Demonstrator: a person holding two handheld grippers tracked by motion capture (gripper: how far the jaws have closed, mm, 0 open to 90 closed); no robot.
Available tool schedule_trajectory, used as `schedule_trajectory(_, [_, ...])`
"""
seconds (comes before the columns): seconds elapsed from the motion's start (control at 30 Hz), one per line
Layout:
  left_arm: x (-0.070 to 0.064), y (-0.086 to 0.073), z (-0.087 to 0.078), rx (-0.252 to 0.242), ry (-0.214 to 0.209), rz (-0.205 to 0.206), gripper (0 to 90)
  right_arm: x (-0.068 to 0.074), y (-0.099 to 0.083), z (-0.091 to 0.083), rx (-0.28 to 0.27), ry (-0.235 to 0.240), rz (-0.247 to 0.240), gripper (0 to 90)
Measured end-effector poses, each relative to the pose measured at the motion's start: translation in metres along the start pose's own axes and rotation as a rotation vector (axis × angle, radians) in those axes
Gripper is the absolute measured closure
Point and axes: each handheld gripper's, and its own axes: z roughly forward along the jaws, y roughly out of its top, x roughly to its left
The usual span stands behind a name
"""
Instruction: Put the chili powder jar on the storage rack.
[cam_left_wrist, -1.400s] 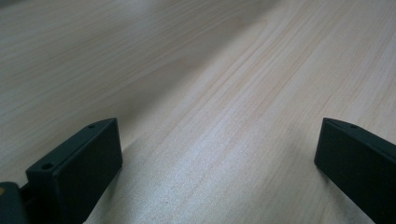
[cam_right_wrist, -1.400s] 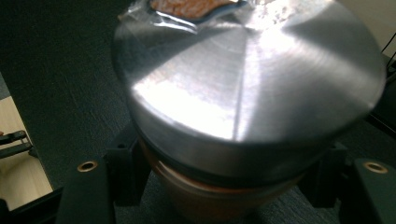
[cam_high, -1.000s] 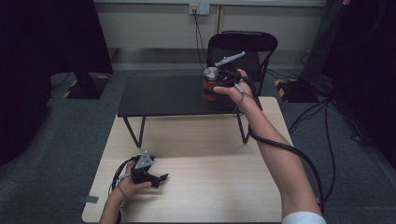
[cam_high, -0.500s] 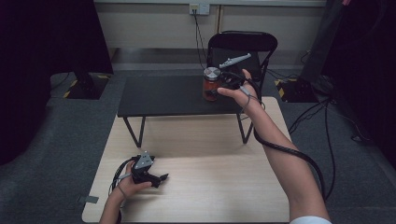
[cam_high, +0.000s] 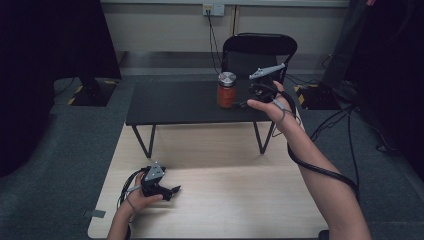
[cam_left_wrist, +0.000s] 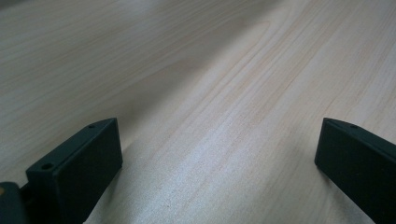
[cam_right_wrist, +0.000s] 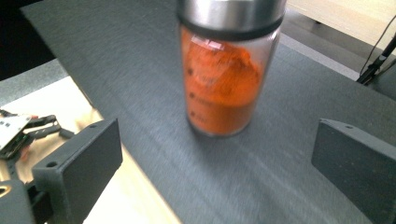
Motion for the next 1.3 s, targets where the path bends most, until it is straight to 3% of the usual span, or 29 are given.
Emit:
schedule_trajectory(0.5, [-0.001, 0.001, 0.001, 0.003, 0.006, 0.000, 0.0, 0.009, -0.024, -0.034, 0.015, 0.026, -0.034, 0.9])
schedule_trajectory(0.97, [-0.001, 0.001, 0.001, 0.002, 0.006, -0.004, 0.0, 0.014, -0.065, -0.063, 0.009, 0.025, -0.020, 0.8])
schedule_trajectory(1.3, [-0.001, 0.001, 0.001, 0.004, 0.006, 0.000, 0.0, 0.015, -0.098, -0.069, 0.002, 0.041, 0.000, 0.7])
